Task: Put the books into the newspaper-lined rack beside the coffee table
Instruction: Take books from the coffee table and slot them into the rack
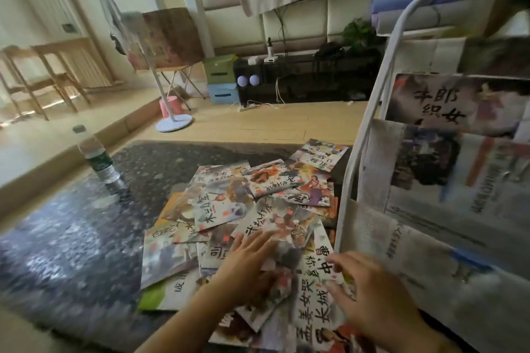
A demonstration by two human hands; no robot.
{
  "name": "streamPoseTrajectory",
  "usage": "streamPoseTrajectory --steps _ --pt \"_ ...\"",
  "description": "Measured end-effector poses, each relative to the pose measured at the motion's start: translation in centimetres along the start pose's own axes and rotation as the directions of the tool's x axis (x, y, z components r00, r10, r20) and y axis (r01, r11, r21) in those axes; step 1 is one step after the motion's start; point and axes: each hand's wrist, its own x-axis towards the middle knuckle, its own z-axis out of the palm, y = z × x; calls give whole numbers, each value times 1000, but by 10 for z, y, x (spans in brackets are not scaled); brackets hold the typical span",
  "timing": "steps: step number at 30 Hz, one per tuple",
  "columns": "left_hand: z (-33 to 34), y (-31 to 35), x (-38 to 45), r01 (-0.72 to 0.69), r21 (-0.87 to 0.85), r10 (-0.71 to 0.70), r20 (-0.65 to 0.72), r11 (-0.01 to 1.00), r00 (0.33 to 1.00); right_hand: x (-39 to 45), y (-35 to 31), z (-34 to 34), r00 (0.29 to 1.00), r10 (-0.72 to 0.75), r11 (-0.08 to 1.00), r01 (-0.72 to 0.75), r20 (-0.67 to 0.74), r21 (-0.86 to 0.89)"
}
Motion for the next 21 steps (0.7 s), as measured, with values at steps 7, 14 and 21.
streamPoseTrajectory --steps 7,14,21 --pt "9 2 -15 -76 132 70 50 988 996 -6 -32 69 839 409 610 -543 358 577" --pt "32 -25 -63 -359 281 375 -5 890 927 2 -29 73 484 535 -274 -675 692 685" --pt "39 -25 -81 -479 276 538 -210 834 816 1 -42 74 497 472 -199 -745 728 637"
